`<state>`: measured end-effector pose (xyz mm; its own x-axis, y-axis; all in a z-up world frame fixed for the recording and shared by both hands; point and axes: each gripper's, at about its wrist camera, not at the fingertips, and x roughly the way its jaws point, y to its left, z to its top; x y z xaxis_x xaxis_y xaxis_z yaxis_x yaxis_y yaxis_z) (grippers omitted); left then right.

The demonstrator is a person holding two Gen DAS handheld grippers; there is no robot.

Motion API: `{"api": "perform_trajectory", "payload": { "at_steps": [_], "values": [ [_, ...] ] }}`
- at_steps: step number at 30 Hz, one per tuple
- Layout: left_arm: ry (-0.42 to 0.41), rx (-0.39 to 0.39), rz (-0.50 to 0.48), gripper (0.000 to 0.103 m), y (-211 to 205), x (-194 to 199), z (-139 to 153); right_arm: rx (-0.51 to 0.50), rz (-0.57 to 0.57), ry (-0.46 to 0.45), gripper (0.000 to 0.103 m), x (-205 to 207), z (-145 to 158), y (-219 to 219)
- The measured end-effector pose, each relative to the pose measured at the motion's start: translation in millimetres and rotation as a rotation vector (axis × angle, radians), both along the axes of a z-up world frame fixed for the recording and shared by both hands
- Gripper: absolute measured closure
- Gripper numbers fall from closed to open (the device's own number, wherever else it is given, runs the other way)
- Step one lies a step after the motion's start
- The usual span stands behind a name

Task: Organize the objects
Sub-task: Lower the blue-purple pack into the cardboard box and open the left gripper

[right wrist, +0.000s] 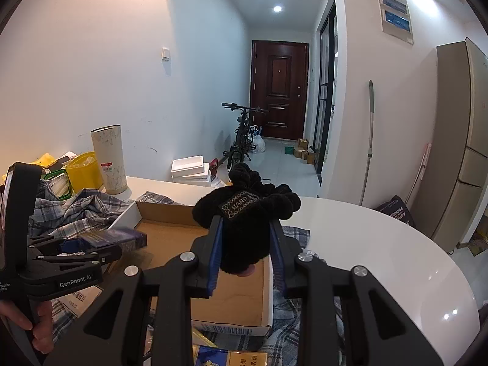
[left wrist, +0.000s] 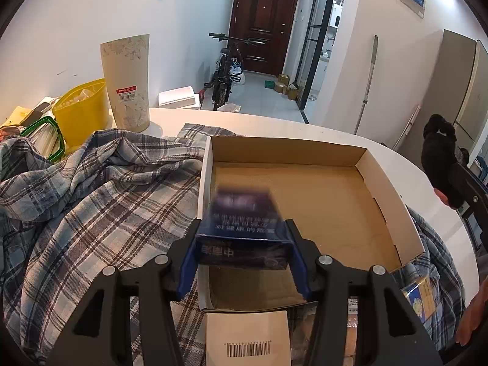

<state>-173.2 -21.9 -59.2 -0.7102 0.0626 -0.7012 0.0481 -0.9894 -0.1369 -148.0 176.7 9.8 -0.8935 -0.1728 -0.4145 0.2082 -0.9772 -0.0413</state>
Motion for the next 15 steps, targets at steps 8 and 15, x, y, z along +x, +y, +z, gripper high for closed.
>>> {"api": "perform_trajectory", "payload": {
  "at_steps": [8,15],
  "values": [
    [0.03,0.032,-0.018,0.046,-2,6,5,-0.002,-0.004,-0.007,0.075,-1,-1,1],
    [0.179,0.015,0.047,0.023,-12,30,34,-0.007,0.005,-0.019,0.075,-2,-2,0]
  ]
}}
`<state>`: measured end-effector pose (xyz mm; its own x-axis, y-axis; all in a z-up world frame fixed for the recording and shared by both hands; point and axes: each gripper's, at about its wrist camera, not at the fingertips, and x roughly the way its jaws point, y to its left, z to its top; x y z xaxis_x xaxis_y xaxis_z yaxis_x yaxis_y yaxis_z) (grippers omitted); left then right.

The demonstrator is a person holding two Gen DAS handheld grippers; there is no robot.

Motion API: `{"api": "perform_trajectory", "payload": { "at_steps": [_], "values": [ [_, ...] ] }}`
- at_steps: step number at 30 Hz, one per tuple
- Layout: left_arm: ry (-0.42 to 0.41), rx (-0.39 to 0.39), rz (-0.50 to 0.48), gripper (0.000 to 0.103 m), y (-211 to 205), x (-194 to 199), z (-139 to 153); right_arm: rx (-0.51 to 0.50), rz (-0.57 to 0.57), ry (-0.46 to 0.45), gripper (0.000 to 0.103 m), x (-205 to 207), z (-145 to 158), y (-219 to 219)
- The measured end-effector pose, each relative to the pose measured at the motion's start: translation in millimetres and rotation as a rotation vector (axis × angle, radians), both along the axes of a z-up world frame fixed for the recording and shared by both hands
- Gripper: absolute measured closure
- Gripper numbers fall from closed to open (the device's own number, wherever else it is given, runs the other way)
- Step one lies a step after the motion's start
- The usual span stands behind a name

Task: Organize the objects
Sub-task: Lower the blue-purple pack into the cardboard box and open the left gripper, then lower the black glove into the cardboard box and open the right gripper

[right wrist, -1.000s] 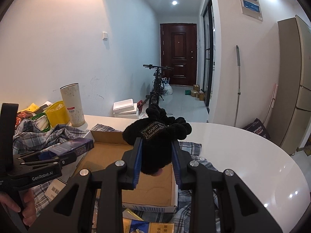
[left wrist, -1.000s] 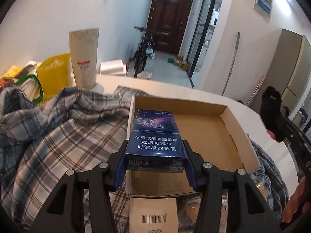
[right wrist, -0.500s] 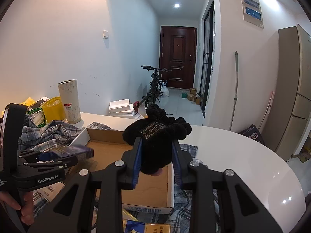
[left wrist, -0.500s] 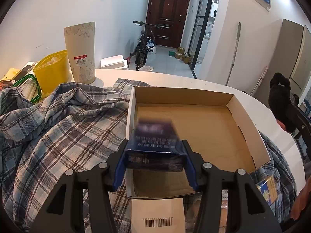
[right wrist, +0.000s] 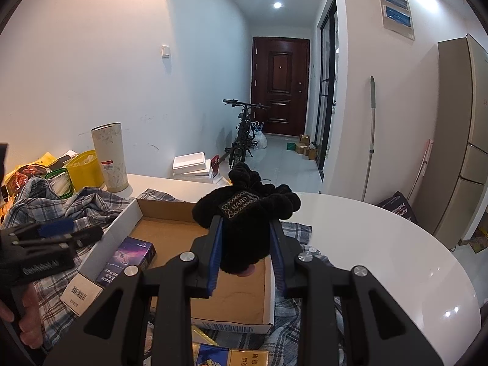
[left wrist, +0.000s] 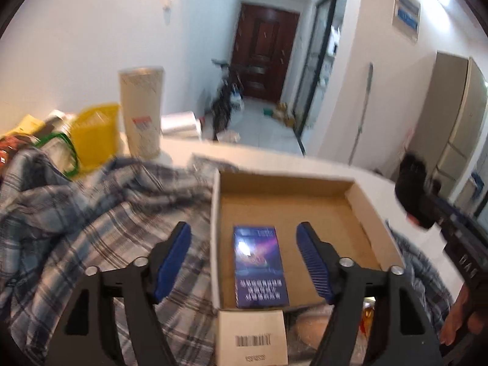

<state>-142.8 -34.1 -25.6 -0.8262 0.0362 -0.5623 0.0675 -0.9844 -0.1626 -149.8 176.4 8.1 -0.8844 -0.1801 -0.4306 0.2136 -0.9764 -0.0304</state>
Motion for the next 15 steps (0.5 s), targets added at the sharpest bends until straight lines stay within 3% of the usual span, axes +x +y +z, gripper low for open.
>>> {"api": "perform_trajectory", "payload": {
  "at_steps": [1,4,11,12,13,15],
  "values": [
    [0.037,-0.009,0.024,0.018,-2,4,4,-0.002,0.003,-0.004,0.075,0,0,0],
    [0.126,-0.042,0.067,0.017,-4,15,13,-0.009,0.009,-0.023,0.075,-3,-3,0],
    [0.277,-0.116,0.063,0.011,6,34,24,-0.02,0.016,-0.071,0.075,-9,-9,0],
    [0.306,-0.119,0.068,0.009,6,38,26,-0.019,0.016,-0.073,0.075,-10,-9,0],
    [0.33,-0.116,0.068,0.001,6,42,28,-0.018,0.015,-0.075,0.075,-10,-10,0],
    [0.373,-0.101,0.062,0.0,5,48,32,-0.012,0.01,-0.082,0.075,-11,-11,0]
  ]
}}
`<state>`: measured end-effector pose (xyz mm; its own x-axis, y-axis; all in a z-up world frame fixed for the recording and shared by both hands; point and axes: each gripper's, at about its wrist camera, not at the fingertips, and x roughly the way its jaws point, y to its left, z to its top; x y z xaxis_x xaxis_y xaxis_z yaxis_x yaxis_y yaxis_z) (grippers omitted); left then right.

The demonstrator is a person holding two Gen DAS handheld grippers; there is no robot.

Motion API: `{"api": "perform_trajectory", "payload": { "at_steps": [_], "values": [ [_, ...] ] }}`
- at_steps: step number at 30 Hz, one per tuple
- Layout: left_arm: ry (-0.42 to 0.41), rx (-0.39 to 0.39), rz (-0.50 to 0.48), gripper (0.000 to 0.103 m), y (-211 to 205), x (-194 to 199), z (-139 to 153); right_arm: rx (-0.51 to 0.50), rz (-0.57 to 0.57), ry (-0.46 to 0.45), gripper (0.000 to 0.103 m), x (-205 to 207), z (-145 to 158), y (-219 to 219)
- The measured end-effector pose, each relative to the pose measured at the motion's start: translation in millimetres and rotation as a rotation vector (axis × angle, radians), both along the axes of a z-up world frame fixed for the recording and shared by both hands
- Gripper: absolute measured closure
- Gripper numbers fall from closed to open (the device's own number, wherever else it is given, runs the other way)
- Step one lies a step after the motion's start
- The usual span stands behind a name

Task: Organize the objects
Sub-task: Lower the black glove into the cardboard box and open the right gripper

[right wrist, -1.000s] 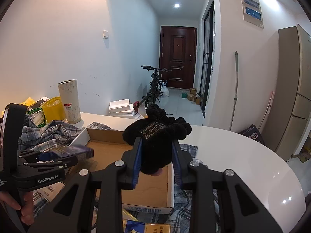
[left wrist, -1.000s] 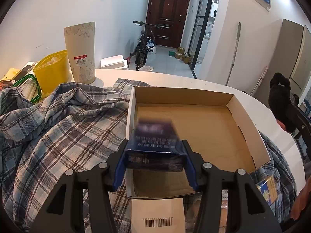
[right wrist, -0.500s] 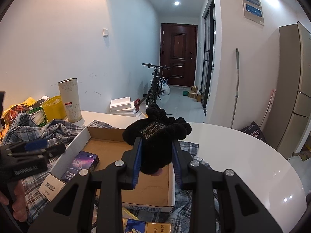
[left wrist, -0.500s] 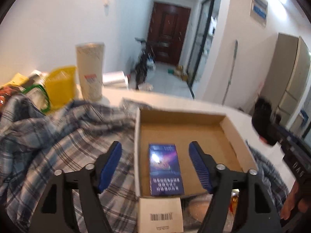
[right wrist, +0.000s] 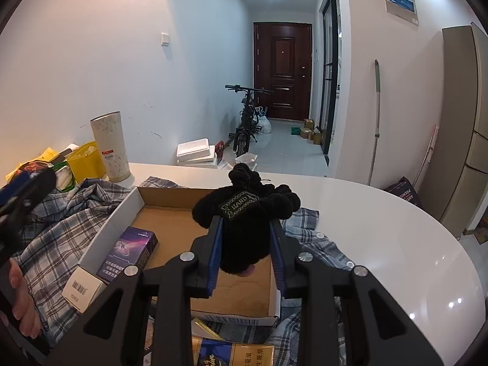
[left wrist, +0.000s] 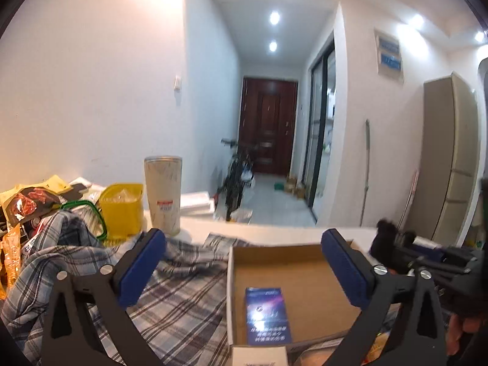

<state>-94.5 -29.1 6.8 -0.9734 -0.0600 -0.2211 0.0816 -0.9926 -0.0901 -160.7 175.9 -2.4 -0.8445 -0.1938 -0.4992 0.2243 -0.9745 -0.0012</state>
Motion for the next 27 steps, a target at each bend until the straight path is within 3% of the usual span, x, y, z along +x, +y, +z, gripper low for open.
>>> {"api": "perform_trajectory", "payload": {
  "at_steps": [6,12,20,23,24,25,27],
  "values": [
    [0.03,-0.037,-0.004,0.0,6,7,5,-0.004,0.012,-0.025,0.075,-2,-3,-1],
    [0.008,0.0,-0.011,0.0,2,7,10,0.023,0.041,-0.216,0.075,-23,-30,-6],
    [-0.038,0.06,-0.008,0.0,-5,1,7,0.051,0.04,-0.238,0.072,-25,-38,-7],
    [-0.033,0.056,-0.007,0.0,-5,2,9,0.051,0.026,-0.219,0.058,-24,-31,-4],
    [-0.028,0.052,-0.01,0.0,-4,3,11,0.045,0.02,-0.203,0.042,-22,-26,-3],
    [-0.022,0.051,-0.012,0.0,-3,5,14,0.034,0.014,-0.183,0.038,-20,-20,-1],
    [-0.008,0.039,-0.027,0.0,1,9,21,0.018,-0.001,-0.126,0.038,-14,-3,3]
  ]
}}
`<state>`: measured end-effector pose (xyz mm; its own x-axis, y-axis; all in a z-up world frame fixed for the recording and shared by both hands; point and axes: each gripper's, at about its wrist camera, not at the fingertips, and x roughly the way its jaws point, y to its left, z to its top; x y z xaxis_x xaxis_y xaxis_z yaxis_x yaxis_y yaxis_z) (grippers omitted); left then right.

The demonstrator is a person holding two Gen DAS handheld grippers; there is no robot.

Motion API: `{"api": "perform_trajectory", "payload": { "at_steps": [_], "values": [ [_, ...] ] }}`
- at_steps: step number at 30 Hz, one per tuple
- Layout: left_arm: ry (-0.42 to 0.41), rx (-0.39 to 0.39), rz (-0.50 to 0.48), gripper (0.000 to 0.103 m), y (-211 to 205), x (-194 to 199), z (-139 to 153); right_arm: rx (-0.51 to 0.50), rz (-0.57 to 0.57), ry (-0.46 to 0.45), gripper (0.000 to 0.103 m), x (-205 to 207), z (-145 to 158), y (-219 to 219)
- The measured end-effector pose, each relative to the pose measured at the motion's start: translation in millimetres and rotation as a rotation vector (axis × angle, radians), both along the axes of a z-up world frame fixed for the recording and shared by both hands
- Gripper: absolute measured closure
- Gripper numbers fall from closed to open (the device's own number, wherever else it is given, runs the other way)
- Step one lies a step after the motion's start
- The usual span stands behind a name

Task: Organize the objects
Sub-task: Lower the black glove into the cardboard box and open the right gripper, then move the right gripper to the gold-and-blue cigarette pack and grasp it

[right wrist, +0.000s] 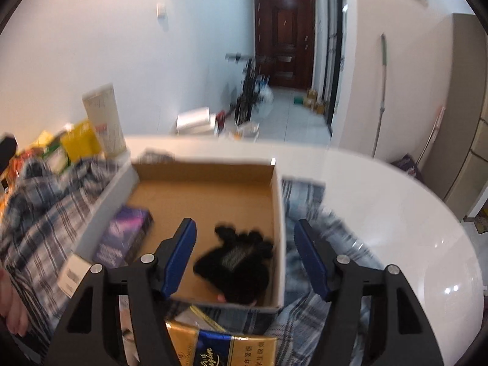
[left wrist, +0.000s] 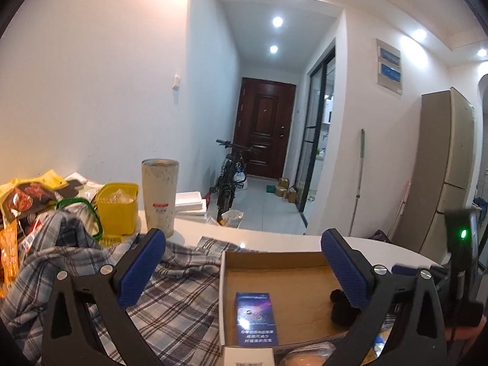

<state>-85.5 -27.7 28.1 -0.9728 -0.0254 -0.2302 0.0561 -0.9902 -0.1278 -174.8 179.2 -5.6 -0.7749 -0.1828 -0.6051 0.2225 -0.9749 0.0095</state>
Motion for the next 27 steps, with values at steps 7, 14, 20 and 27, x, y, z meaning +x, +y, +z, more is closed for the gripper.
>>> {"api": "perform_trajectory", "payload": {
  "at_steps": [7,14,20,27],
  "values": [
    [0.101,-0.062,-0.019,0.0,12,37,39,-0.028,0.015,0.138,0.019,36,62,10],
    [0.189,-0.076,-0.023,0.0,12,89,80,-0.053,0.022,0.239,0.012,89,93,16],
    [0.213,-0.039,-0.073,0.0,7,118,93,-0.125,0.038,0.358,0.007,139,113,20],
    [0.2,-0.004,-0.095,0.0,7,127,92,-0.157,-0.002,0.404,0.0,159,112,24]
  ]
}}
